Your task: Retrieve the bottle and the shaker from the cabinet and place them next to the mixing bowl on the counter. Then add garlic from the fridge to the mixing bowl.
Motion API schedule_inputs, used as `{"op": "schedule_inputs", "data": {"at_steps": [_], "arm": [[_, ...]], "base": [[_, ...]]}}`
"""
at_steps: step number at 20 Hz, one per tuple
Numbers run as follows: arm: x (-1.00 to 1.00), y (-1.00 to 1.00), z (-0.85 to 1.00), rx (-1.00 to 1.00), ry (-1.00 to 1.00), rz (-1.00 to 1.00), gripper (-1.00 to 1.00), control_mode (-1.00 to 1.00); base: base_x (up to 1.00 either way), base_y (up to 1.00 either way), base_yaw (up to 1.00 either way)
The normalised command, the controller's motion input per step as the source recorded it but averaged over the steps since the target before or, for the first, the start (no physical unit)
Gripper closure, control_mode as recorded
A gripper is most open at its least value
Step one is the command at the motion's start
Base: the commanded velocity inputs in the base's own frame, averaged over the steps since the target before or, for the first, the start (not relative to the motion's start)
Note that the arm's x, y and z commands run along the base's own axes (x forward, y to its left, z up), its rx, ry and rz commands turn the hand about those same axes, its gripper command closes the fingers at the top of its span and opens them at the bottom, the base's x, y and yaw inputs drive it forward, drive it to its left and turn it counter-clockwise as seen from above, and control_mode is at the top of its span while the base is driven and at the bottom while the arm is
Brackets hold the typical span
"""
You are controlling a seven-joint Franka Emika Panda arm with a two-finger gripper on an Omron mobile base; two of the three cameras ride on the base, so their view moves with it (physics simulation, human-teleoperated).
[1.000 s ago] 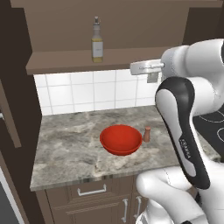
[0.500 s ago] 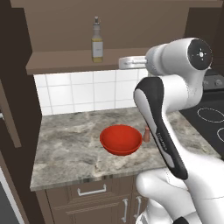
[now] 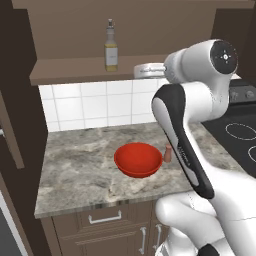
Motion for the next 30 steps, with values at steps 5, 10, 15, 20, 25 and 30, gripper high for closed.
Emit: {"op": "schedule_inputs", "data": {"at_steps": [5, 10, 15, 20, 25, 30], "arm": [[0.51, 0.08, 0.0, 0.0, 0.21, 0.0, -1.0, -1.0], [0.46, 0.15, 0.0, 0.0, 0.3, 0.0, -1.0, -1.0], [0.34, 0.08, -0.06, 0.0, 0.08, 0.0, -1.0, -1.0], [0.39, 0.13, -0.25, 0.01, -0.13, 0.0, -1.0, -1.0], [0.39, 0.16, -0.24, 0.02, -0.23, 0.0, -1.0, -1.0], [0.45, 0.09, -0.01, 0.0, -0.09, 0.0, -1.0, -1.0]], "base": [[0.0, 0.0, 0.0], [0.0, 0.0, 0.0], [0.0, 0.0, 0.0], [0.0, 0.0, 0.0], [0.0, 0.0, 0.0], [0.0, 0.0, 0.0]]}}
